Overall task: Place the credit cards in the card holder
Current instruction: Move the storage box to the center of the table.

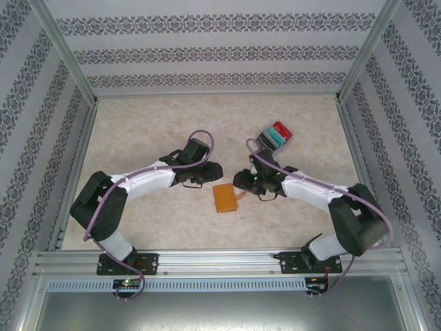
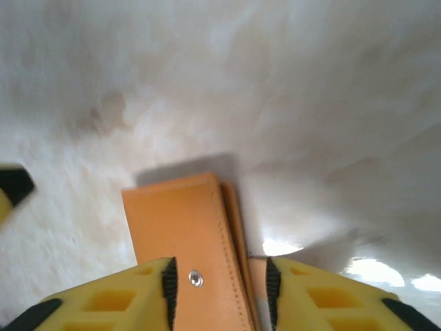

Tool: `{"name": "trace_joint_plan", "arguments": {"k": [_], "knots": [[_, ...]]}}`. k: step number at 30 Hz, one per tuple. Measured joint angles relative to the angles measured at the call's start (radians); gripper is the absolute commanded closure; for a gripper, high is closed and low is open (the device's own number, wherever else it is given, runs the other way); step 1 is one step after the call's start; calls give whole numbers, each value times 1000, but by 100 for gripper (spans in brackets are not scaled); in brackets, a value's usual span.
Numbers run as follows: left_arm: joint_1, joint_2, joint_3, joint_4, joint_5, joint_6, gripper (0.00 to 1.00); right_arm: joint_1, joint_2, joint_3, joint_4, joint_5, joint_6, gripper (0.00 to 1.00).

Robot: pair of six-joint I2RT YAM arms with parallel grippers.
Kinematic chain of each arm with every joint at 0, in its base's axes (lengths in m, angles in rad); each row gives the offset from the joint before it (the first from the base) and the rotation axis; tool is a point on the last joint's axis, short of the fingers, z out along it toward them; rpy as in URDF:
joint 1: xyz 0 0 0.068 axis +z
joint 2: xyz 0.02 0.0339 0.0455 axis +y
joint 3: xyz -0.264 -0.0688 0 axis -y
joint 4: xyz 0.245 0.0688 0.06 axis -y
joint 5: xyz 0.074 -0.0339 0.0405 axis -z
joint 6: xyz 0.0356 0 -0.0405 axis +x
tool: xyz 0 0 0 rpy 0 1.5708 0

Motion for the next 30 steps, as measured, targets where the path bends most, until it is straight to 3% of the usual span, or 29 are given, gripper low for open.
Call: {"name": "trace_joint_plan", "arguments": {"k": [2, 3, 7, 13, 19, 30], "knots": [[0, 6, 25, -7, 0, 2, 53, -64, -44, 58, -61, 41, -49, 48], [0, 15, 51, -10, 0, 6, 49, -113, -60, 105, -95, 66, -80, 41], [0, 70, 173, -6, 18, 24, 37, -312, -37, 294, -164, 120, -192, 32], [0, 182, 330, -10, 72, 34, 34, -526, 194, 546, -210, 137, -309, 17], [0, 215, 351, -11, 106, 30, 32, -589, 479, 781, -277, 45, -372, 11], [0, 215, 351, -12, 113, 25, 31, -610, 805, 1099, -397, -213, -396, 11]]}}
